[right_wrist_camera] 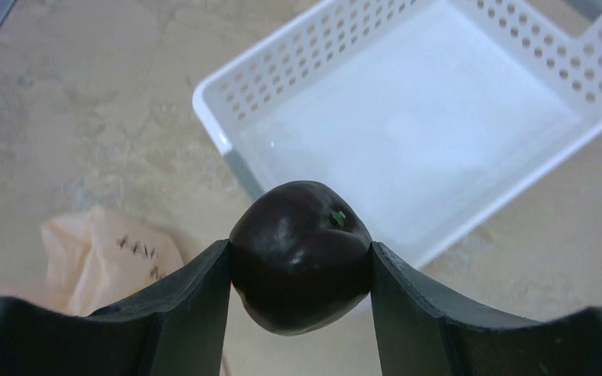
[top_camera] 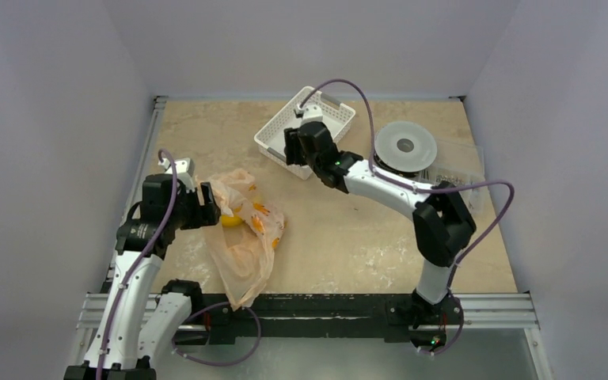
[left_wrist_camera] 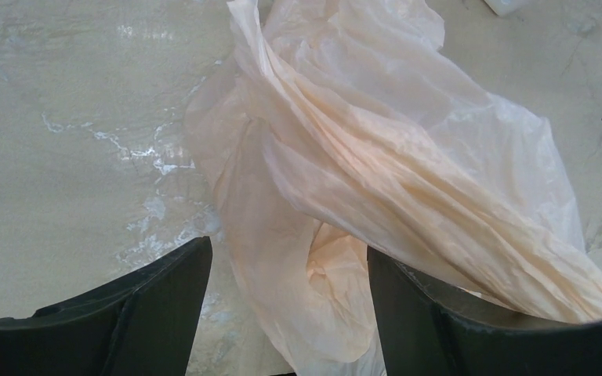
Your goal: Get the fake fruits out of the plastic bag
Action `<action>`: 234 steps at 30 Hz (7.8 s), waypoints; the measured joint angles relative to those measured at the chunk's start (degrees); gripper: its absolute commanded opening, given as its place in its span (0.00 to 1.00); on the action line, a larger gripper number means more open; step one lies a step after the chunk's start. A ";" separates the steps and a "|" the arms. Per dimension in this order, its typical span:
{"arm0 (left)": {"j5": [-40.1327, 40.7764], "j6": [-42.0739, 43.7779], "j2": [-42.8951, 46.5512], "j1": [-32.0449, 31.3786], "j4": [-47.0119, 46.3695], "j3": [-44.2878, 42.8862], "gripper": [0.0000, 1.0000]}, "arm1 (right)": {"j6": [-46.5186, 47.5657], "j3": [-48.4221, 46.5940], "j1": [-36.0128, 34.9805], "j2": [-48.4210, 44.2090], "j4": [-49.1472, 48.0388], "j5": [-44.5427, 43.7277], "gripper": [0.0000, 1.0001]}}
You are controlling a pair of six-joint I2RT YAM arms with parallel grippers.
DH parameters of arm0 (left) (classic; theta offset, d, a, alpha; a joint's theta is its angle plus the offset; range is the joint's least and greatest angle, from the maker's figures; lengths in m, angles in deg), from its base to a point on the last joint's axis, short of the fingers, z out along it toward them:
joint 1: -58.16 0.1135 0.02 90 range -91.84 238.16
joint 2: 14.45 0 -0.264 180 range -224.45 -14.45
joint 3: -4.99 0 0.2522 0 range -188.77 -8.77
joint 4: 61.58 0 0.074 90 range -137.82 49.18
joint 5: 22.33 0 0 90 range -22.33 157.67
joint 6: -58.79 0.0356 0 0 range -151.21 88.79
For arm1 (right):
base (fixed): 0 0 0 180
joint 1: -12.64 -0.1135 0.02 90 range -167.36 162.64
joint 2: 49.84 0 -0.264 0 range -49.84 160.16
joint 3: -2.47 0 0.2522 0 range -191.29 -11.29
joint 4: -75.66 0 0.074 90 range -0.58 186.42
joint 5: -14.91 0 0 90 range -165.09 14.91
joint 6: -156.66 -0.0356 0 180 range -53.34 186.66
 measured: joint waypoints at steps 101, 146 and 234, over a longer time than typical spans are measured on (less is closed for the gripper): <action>-2.89 1.84 -9.99 -1.22 0.22 0.02 0.00 | -5.51 -14.58 -29.99 19.54 15.08 -23.93 0.39; -2.84 1.84 -11.85 -2.01 0.20 0.02 0.00 | 13.86 -17.64 -21.46 31.65 0.24 -31.06 0.34; -0.37 0.83 -11.96 -2.71 0.24 0.02 0.00 | 0.87 -38.95 15.13 35.45 17.59 0.35 0.50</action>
